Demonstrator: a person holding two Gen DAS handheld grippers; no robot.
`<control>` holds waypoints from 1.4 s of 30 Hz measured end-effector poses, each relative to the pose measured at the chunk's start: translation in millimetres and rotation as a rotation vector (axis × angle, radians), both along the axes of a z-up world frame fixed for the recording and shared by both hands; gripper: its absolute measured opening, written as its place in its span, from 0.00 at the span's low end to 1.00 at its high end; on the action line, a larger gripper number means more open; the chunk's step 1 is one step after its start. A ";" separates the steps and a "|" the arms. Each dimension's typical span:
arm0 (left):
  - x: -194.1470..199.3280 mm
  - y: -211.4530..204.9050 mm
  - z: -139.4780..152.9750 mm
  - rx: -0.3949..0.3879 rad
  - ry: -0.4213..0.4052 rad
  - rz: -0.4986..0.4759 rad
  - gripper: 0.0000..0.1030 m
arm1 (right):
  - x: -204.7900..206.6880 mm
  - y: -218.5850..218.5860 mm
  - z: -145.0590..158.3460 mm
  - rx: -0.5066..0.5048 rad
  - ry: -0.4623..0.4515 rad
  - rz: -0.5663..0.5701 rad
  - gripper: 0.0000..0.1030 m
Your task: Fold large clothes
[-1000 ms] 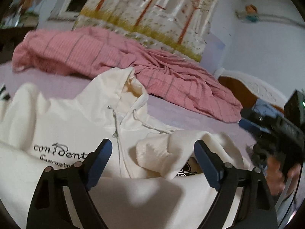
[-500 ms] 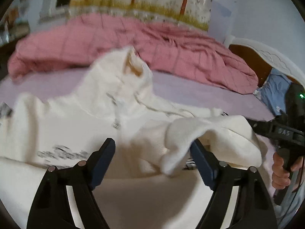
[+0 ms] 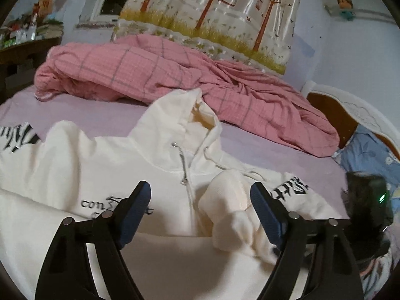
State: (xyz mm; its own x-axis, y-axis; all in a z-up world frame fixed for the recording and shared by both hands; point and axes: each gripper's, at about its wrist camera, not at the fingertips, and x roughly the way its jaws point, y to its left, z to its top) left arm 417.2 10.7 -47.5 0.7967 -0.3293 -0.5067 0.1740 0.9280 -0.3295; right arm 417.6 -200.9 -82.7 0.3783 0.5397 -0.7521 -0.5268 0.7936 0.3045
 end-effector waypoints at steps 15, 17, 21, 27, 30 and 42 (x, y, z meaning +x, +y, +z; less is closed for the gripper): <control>80.4 -65.2 -19.8 -0.029 0.357 -0.082 0.66 | 6.6 -1.6 -14.9 -0.043 0.052 0.016 0.55; 81.4 -64.8 -20.2 -0.021 0.354 -0.106 0.08 | 6.6 -8.1 -8.7 -0.031 0.041 0.003 0.55; 52.6 -37.0 15.7 -0.048 0.145 -0.095 0.08 | 10.9 -30.4 -1.2 -0.012 0.026 -0.065 0.55; -16.7 -8.4 28.4 0.099 0.020 -0.069 0.08 | 24.9 -55.7 -1.3 -0.038 0.014 -0.222 0.55; -46.5 2.9 11.0 0.102 0.054 -0.081 0.08 | 25.7 -47.1 -11.9 -0.111 0.026 -0.209 0.55; -53.1 23.7 -18.7 -0.209 0.179 -0.086 0.83 | 22.1 -37.5 -7.6 -0.144 -0.024 -0.196 0.55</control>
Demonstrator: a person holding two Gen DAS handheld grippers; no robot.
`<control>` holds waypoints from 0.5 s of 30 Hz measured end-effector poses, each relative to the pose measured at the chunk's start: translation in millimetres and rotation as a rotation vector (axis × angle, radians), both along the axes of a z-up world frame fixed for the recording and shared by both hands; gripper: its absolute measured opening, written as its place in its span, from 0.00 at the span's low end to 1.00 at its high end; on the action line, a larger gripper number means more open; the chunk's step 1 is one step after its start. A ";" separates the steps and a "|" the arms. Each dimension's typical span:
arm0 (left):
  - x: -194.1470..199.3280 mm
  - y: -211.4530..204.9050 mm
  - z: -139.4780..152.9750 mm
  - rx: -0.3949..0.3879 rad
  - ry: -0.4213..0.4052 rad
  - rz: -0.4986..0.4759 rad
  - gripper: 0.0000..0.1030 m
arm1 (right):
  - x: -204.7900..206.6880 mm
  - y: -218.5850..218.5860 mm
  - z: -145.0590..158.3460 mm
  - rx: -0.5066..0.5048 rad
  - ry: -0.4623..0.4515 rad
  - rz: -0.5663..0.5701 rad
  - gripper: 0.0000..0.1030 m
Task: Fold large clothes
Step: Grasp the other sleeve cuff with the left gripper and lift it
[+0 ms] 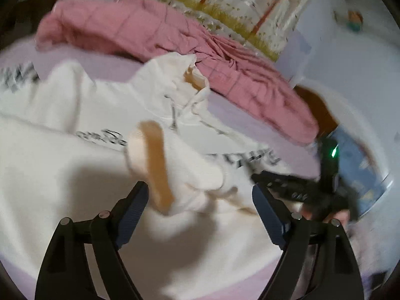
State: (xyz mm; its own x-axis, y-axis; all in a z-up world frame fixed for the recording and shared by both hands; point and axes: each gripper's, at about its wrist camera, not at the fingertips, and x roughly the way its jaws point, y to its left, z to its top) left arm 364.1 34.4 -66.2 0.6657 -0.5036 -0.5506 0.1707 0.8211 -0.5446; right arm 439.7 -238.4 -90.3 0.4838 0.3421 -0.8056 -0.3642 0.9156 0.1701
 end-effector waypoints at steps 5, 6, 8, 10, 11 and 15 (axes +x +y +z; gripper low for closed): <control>46.3 -6.8 -14.8 0.001 0.161 0.064 0.86 | -1.1 -29.9 18.2 0.042 -0.056 -0.126 0.55; 53.1 -9.6 -19.7 0.016 0.188 0.075 0.76 | -1.5 -37.3 21.9 0.051 -0.070 -0.157 0.56; 63.0 -17.0 -18.7 0.053 0.175 0.067 0.21 | -3.2 -58.7 31.6 0.067 -0.109 -0.247 0.59; 71.1 -26.8 -3.2 0.120 0.093 0.052 0.15 | -6.2 -80.5 40.0 0.075 -0.147 -0.344 0.59; 76.0 -33.6 9.5 0.159 0.037 0.050 0.15 | -6.8 -88.6 43.6 0.080 -0.160 -0.381 0.59; 113.5 -62.7 58.5 0.322 -0.119 0.057 0.14 | -21.9 -136.5 60.0 0.144 -0.275 -0.579 0.59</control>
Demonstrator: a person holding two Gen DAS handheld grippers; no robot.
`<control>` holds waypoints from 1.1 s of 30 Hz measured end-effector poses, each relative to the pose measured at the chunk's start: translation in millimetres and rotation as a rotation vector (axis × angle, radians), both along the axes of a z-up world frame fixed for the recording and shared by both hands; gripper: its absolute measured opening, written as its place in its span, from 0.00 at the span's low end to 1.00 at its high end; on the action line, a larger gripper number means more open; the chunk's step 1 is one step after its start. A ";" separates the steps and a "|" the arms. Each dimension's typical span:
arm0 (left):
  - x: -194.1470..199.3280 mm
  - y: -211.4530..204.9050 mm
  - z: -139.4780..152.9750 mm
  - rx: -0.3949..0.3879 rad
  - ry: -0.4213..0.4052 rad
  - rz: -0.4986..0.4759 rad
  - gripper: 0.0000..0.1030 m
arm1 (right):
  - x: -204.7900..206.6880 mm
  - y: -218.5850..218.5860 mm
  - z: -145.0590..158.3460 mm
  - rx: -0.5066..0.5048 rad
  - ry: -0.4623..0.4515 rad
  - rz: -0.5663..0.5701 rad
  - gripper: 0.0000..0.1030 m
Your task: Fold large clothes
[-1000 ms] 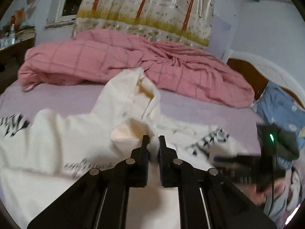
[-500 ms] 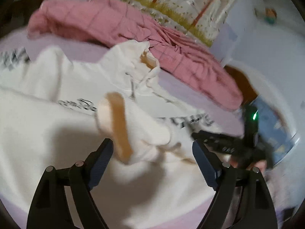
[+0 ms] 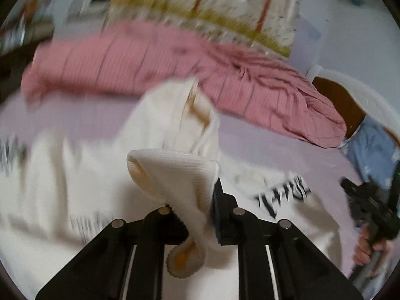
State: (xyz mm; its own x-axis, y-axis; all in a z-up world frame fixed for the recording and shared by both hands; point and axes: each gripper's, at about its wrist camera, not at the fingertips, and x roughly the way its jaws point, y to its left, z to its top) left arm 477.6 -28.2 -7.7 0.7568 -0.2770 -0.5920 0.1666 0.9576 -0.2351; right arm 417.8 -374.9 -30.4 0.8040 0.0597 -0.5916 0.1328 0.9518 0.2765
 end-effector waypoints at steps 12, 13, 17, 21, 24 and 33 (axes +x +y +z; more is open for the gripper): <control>71.2 -14.7 54.9 0.208 -0.166 0.087 0.14 | 49.9 42.0 -65.2 0.074 0.313 0.373 0.59; 71.6 -8.3 44.2 0.224 -0.150 0.104 0.14 | 54.3 44.7 -70.9 0.059 0.335 0.348 0.59; 75.1 21.4 5.6 0.322 -0.066 0.201 0.14 | 51.5 49.9 -65.3 0.052 0.306 0.363 0.59; 66.2 61.9 -10.9 0.274 -0.019 0.255 0.14 | 42.9 57.0 -52.3 0.057 0.244 0.378 0.60; 58.0 65.2 -23.4 0.370 -0.003 0.232 0.15 | 46.2 66.9 -53.7 -0.007 0.272 0.302 0.60; 52.4 74.9 -62.1 0.462 0.083 0.257 0.50 | 41.2 93.1 -53.2 -0.096 0.230 0.269 0.60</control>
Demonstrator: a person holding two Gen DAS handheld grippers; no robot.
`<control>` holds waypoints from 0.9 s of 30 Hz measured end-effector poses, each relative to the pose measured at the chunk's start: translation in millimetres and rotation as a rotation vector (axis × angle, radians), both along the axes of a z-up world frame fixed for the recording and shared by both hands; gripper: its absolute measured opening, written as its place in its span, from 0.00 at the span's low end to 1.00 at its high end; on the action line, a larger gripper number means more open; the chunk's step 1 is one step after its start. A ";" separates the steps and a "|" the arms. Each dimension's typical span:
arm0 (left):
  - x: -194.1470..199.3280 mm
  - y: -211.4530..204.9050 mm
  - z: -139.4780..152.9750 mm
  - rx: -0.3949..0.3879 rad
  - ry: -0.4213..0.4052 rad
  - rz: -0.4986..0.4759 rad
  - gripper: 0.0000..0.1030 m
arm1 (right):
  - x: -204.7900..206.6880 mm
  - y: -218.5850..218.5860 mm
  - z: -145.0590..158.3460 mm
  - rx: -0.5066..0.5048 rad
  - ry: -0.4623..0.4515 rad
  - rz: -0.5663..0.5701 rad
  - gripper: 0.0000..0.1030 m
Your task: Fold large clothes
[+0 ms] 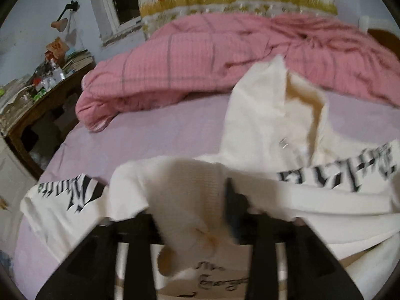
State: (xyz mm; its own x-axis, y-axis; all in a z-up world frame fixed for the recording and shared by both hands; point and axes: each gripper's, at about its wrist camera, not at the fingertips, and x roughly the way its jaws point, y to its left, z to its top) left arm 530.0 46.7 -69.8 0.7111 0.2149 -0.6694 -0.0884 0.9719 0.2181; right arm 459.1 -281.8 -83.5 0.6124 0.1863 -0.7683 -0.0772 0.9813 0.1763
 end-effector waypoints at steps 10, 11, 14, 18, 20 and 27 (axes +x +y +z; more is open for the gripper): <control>-23.8 45.2 10.1 -0.070 -0.057 0.070 0.83 | 9.3 34.4 -34.3 -0.191 0.139 0.170 0.60; -23.9 50.8 8.1 -0.068 -0.042 0.079 0.84 | 9.1 32.0 -33.4 -0.183 0.144 0.171 0.60; -18.3 61.5 0.5 -0.090 0.019 0.056 0.84 | 4.7 29.9 -29.3 -0.186 0.131 0.152 0.60; -15.5 53.5 -5.8 -0.156 0.076 -0.009 0.84 | -0.6 30.9 -11.1 -0.132 0.040 0.126 0.61; -9.4 47.4 -19.2 -0.113 0.169 0.035 0.84 | -1.8 33.2 -7.6 -0.144 0.021 0.120 0.62; -18.4 47.5 -49.2 -0.071 0.252 -0.009 0.86 | 5.3 18.3 -10.6 -0.138 0.039 0.021 0.64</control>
State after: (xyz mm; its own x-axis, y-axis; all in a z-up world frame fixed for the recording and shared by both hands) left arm 511.6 94.2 -119.0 0.5216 0.1557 -0.8388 -0.0312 0.9860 0.1636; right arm 464.4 -263.5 -94.1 0.5784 0.0899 -0.8108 -0.0937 0.9947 0.0434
